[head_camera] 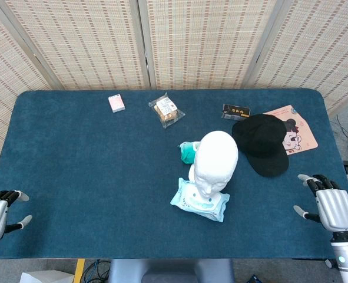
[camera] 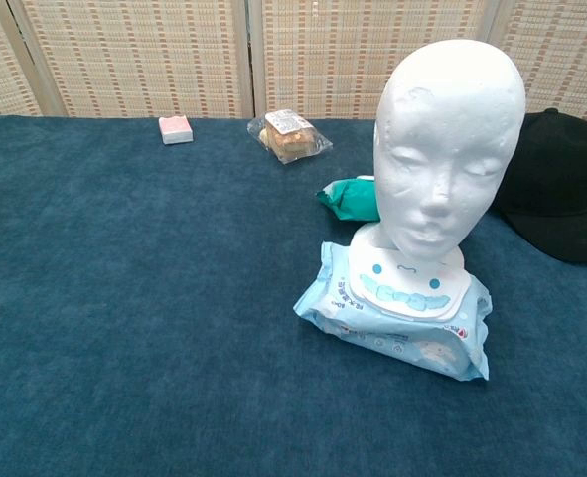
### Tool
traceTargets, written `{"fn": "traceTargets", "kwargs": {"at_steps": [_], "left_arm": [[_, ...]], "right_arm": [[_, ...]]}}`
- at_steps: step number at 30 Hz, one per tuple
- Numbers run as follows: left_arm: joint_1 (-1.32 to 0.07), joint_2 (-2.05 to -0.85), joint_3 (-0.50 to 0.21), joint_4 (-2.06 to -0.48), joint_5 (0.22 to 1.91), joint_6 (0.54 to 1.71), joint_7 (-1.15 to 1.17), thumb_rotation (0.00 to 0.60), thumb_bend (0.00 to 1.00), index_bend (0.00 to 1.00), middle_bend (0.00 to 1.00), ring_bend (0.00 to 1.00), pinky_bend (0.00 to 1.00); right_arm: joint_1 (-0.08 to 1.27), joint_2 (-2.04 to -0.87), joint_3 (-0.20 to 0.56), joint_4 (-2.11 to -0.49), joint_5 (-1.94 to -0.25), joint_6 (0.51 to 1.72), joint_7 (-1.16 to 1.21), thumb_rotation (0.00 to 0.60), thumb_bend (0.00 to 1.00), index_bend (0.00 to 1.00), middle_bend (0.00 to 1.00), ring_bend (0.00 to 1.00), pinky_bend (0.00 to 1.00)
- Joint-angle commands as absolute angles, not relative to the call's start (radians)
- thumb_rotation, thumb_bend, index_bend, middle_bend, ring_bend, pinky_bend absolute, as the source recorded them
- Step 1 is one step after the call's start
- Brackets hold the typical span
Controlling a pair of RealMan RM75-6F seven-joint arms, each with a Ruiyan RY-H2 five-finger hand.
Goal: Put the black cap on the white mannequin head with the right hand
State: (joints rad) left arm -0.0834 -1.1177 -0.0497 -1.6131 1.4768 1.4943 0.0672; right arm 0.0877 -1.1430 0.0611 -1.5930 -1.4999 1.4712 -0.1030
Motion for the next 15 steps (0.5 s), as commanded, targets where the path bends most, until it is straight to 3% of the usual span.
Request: {"fn": "traceTargets", "kwargs": {"at_steps": [1, 15], "left_arm": [[-0.083, -1.119, -0.049, -1.613, 1.48, 1.495, 0.062, 0.6, 0.12, 0.46, 0.45, 0.35, 0.54], [-0.084, -1.122, -0.047, -1.608, 1.473, 1.486, 0.062, 0.6, 0.12, 0.46, 0.45, 0.35, 0.54]], "right_arm": [[0.09, -1.144, 0.061, -1.592, -1.499, 1.467, -0.107, 0.6, 0.0, 0.27, 0.4, 0.23, 0.35], [0.109, -1.152, 0.074, -1.567, -1.524, 1.472, -0.051, 0.6, 0.0, 0.28, 0.4, 0.24, 0.34]]}}
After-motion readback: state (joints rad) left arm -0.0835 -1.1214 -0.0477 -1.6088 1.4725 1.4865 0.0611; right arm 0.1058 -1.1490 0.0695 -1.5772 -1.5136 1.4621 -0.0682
